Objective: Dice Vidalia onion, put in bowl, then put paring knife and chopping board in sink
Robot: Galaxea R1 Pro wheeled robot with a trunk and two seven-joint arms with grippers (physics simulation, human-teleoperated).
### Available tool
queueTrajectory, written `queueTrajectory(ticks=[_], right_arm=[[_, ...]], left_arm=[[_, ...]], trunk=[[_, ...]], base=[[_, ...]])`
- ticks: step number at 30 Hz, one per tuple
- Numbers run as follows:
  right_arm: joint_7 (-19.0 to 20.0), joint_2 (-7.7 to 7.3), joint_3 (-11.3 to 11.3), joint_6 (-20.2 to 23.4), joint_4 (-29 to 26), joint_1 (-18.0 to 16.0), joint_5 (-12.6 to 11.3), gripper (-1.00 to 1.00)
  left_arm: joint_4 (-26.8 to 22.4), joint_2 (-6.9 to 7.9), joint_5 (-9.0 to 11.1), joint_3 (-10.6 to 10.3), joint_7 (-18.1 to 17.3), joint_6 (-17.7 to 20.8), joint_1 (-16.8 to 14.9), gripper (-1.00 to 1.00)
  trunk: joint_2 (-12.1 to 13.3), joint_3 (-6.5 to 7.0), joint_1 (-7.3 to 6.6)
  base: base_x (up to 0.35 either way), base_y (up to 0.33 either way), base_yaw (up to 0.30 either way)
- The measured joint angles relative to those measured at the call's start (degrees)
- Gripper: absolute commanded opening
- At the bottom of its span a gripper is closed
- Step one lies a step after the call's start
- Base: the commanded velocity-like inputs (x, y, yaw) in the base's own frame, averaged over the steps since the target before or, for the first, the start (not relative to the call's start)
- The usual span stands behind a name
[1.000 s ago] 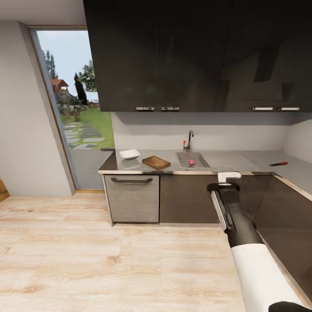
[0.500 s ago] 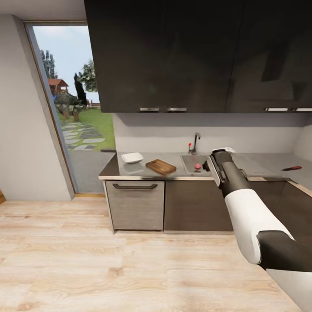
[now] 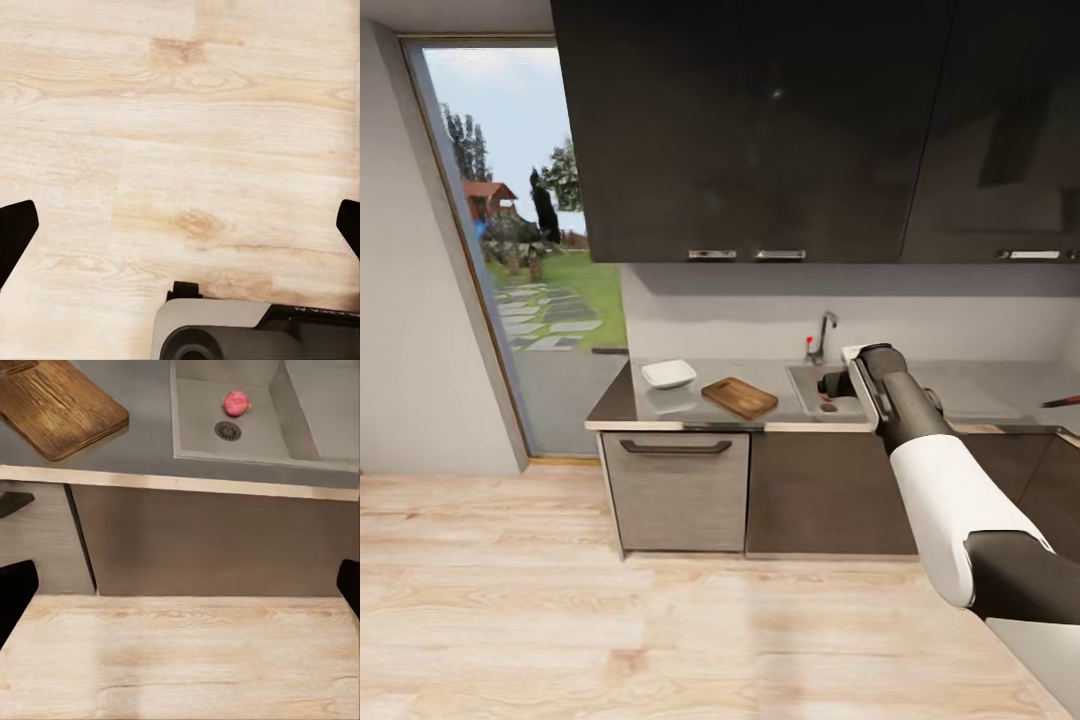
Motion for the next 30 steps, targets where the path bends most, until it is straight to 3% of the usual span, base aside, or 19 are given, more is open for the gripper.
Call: queueTrajectory(ticks=[3, 8, 13, 17, 18, 22, 25, 30], right_arm=[[1.8, -0.06, 1.6, 0.0, 0.0, 0.0, -0.1, 1.0], [9.1, -0.65, 8.4, 0.0, -0.1, 0.0, -0.4, 1.0], [18.4, -2.28, 10.3, 0.0, -2.4, 0.0, 0.4, 1.0], [28.3, -3.38, 10.6, -0.1, -4.4, -0.1, 6.3, 1.0], [32.8, -3.47, 10.7, -0.3, -4.6, -0.1, 9.7, 1.0], [45.1, -3.51, 12.2, -2.5, -4.8, -0.1, 18.7, 1.0], [49.4, -3.47, 13.2, -3.3, -4.8, -0.1, 22.0, 1.0], [51.9, -3.31, 13.8, -3.8, -4.8, -0.1, 23.9, 1.0]], left_arm=[[0.0, 0.0, 0.0, 0.0, 0.0, 0.0, 0.0, 1.0], [0.0, 0.02, 0.0, 0.0, 0.0, 0.0, 0.0, 1.0], [0.1, 0.36, 0.0, 0.0, 0.0, 0.1, 0.0, 1.0], [0.1, 0.55, 0.0, 0.0, 0.0, 0.0, 0.0, 1.0], [0.0, 0.63, 0.0, 0.0, 0.0, 0.0, 0.0, 1.0], [0.0, 0.74, 0.0, 0.0, 0.0, 0.0, 0.0, 1.0], [0.0, 0.91, 0.0, 0.1, 0.0, 0.0, 0.0, 1.0], [0.0, 1.07, 0.0, 0.1, 0.0, 0.0, 0.0, 1.0]], trunk=[[0.0, 0.0, 0.0], [0.0, 0.0, 0.0], [0.0, 0.0, 0.0], [0.0, 0.0, 0.01], [0.0, 0.0, 0.01], [0.0, 0.0, 0.01], [0.0, 0.0, 0.0], [0.0, 0.0, 0.0]], base=[[0.327, 0.001, 0.0], [0.326, -0.052, 0.0], [0.311, -0.145, 0.0], [0.285, -0.21, 0.0], [0.278, -0.224, 0.0], [0.277, -0.227, 0.0], [0.283, -0.151, 0.0], [0.304, -0.031, 0.0]])
